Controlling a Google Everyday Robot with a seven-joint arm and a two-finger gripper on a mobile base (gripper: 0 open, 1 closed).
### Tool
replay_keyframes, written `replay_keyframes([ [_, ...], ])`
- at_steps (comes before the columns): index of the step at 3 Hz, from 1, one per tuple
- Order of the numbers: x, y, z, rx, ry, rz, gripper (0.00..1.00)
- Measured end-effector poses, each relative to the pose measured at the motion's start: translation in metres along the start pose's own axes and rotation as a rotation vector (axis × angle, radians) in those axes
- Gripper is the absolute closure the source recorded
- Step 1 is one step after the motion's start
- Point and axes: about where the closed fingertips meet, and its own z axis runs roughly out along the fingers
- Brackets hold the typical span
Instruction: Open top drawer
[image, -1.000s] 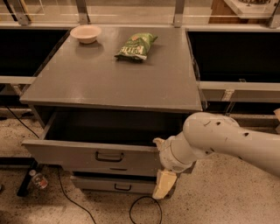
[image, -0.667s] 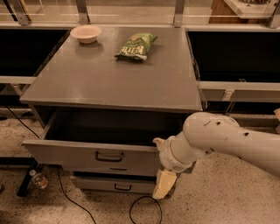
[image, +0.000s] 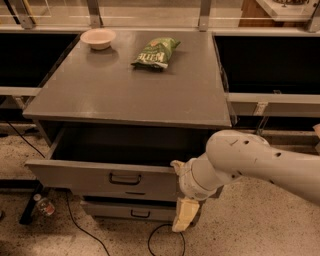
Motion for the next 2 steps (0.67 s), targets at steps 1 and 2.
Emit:
replay_keyframes([
  [1,-0.002,0.008,0.000,-0.014,0.007,-0.035,0.00],
  [2,0.000,0.021,-0.002,-0.030,0.030,-0.098,0.00],
])
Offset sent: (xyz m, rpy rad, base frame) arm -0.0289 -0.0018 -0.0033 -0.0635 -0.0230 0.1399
